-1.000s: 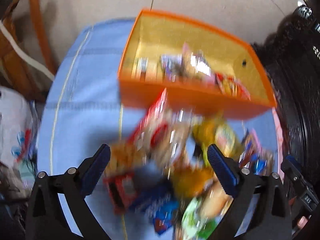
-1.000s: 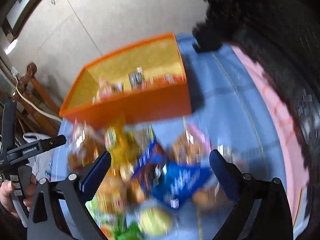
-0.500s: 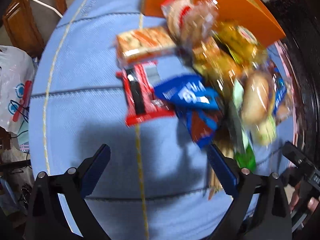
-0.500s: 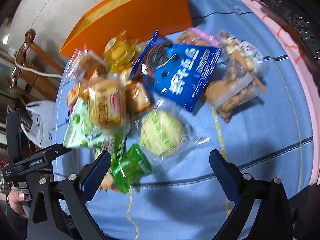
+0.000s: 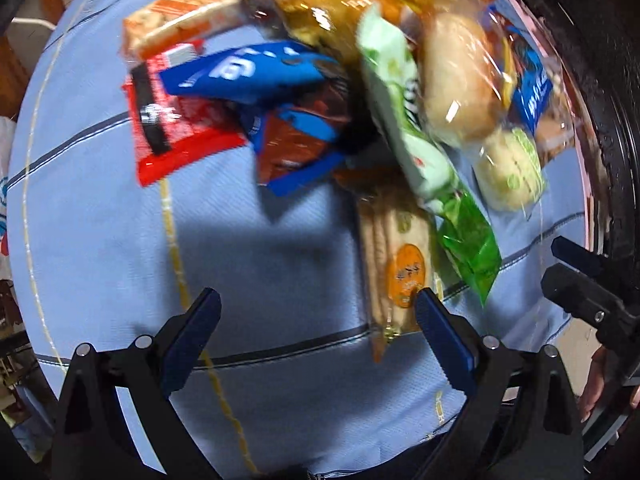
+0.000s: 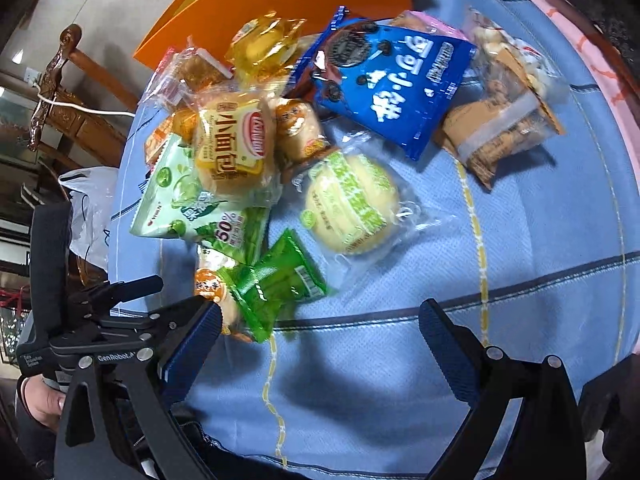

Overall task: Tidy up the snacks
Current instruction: 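Move both open grippers back over the remaining snacks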

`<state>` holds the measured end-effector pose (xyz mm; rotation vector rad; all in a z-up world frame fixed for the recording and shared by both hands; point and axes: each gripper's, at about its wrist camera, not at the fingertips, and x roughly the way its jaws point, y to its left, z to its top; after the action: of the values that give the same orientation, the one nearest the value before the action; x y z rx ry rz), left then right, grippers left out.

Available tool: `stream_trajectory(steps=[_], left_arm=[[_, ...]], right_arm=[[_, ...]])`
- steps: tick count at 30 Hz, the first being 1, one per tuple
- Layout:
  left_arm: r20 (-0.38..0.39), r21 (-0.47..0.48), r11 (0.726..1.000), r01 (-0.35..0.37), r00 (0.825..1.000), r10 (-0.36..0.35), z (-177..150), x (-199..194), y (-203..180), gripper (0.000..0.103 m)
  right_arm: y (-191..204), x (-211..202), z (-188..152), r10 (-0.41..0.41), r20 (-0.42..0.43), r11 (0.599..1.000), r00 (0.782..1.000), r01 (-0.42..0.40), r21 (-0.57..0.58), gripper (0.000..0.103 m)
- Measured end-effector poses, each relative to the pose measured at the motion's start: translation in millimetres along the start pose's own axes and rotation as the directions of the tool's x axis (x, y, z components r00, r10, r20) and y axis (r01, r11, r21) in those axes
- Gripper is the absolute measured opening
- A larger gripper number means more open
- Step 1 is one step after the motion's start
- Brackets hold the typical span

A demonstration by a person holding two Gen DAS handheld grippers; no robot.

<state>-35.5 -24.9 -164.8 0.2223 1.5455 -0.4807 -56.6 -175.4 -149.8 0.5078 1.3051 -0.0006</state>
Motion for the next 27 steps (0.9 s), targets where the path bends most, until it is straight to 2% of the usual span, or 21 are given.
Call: stream_trajectory(steps=[4,7,18,19,21,23,27], left_arm=[[-0.009,0.037,0.999,-0.01,1.0,0.01,-2.9,13.1,-19.7,0.095],[0.026,0.075,0.997,-0.029,0.999,0.027,-1.8,22.7,-36.7,0.095],[0.068,0.14,0.977,-0.158,0.986,0.15,13.3,43.3,-83.2,0.097],[0.078,0.144,0.975,-0.168,0.984,0.158,15.2,44.3,-88.2,0.094],[0.112,0.154,0.969,-0.194,0.978,0.178,18.8,38.3,-91.7,0.072],[0.121,0.146,0.97,-0.194,0.977,0.177,21.5,33.1,-89.8,0.059],[0.119,0.143,0.973,-0.178,0.98,0.162,26.1,31.7,-83.1,0.046]], right_arm=[[-8.2,-2.5,-2.5,-0.002,-0.003,1.0,1.0,0.002,0.023,0.099],[-12.1,-5.9,-4.7,-0.006,0.001,1.0,1.0,0.006,0.027,0.099],[-34.6,-17.2,-7.6,-0.055,0.015,0.998,0.998,0.054,0.04,0.099],[-31.8,-15.6,-6.3,-0.06,0.018,0.998,0.998,0.06,0.037,0.099],[-28.8,-15.6,-4.9,-0.07,0.024,0.997,0.997,0.069,0.028,0.099],[-24.8,-13.2,-1.7,-0.074,0.023,0.997,0.997,0.073,0.021,0.099],[-16.7,-9.0,3.5,-0.08,0.02,0.997,0.997,0.079,0.009,0.099]])
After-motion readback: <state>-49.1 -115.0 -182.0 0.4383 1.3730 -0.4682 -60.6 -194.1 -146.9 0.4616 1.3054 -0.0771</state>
